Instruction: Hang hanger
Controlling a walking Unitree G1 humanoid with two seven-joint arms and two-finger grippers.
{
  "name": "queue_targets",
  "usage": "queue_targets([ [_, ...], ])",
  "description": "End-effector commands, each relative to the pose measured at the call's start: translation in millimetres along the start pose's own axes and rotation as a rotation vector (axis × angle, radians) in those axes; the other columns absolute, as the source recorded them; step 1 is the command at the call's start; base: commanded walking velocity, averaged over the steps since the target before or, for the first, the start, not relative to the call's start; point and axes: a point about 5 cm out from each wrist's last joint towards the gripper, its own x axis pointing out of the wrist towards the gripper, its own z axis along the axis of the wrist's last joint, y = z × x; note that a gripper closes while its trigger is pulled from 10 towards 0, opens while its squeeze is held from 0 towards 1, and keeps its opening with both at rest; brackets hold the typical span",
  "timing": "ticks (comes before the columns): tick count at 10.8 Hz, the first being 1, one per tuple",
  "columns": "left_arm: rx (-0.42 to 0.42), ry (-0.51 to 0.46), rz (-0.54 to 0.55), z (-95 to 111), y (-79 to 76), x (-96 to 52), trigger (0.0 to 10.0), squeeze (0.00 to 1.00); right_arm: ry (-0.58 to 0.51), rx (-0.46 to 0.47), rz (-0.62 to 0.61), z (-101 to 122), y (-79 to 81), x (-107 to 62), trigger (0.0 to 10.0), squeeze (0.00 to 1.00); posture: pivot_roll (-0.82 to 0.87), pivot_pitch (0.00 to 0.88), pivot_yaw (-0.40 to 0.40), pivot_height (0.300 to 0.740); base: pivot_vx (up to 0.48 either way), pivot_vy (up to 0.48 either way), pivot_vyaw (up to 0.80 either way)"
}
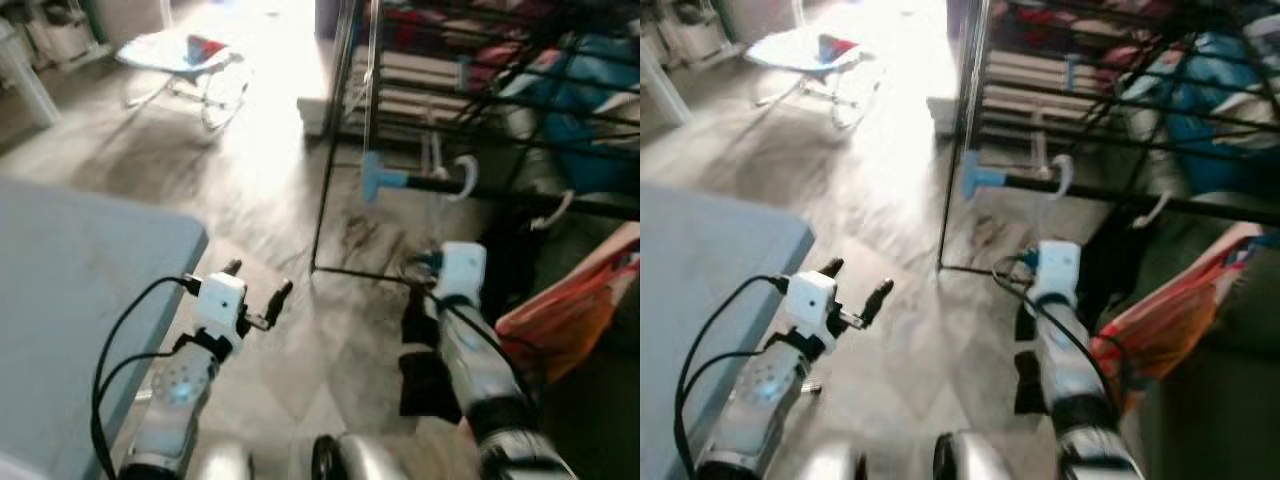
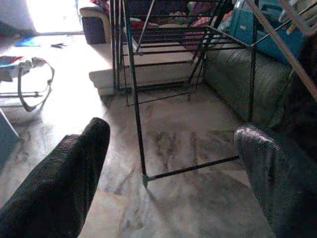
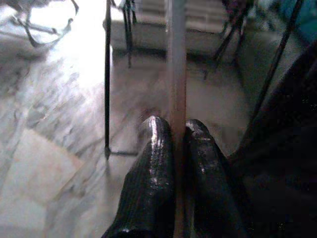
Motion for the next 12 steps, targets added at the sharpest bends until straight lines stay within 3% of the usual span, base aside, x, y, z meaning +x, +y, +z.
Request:
queue_targets([
  [1, -0.006, 0.026, 0.004, -5.7, -1.1, -3.8, 10.0, 0.0, 0.066, 0.028, -0.011, -0.1, 1.8, 3.6, 10.0, 0.0, 0.08, 0.124, -0.082, 0.74, 0.0, 0.0, 0.0],
  [4, -0.005, 0.028, 0.002, -5.9, -2.5, -3.2, 10.0, 0.0, 0.267, 0.092, 0.049, -21.1, 16.1, 1.7, 10.0, 0.0, 0.08, 0.122, -0.085, 0.74, 0.0, 0.0, 0.0],
  [5, -0.005, 0.028, -0.001, -5.8, -2.9, -3.2, 10.0, 0.0, 0.272, 0.055, 0.09, -20.7, 21.6, -0.2, 10.0, 0.0, 0.08, 0.123, -0.085, 0.74, 0.0, 0.0, 0.0],
  [7, -0.005, 0.029, -0.007, -5.9, -3.7, -2.3, 10.0, 0.0, 0.16, -0.004, 0.178, 4.9, 39.3, 2.7, 10.0, 0.0, 0.08, 0.125, -0.083, 0.74, 0.0, 0.0, 0.0],
  [10, -0.006, 0.029, -0.006, -6.2, -5.2, -1.5, 10.0, 0.0, 0.172, -0.056, 0.286, 2.5, 54.9, -3.6, 10.0, 0.0, 0.08, 0.124, -0.09, 0.74, 0.0, 0.0, 0.0],
  [12, -0.01, 0.033, -0.007, -7.4, -6.5, -2.0, 10.0, 0.0, 0.169, -0.07, 0.296, 3.9, 55.9, -4.4, 10.0, 0.0, 0.08, 0.124, -0.091, 0.74, 0.0, 0.0, 0.0],
])
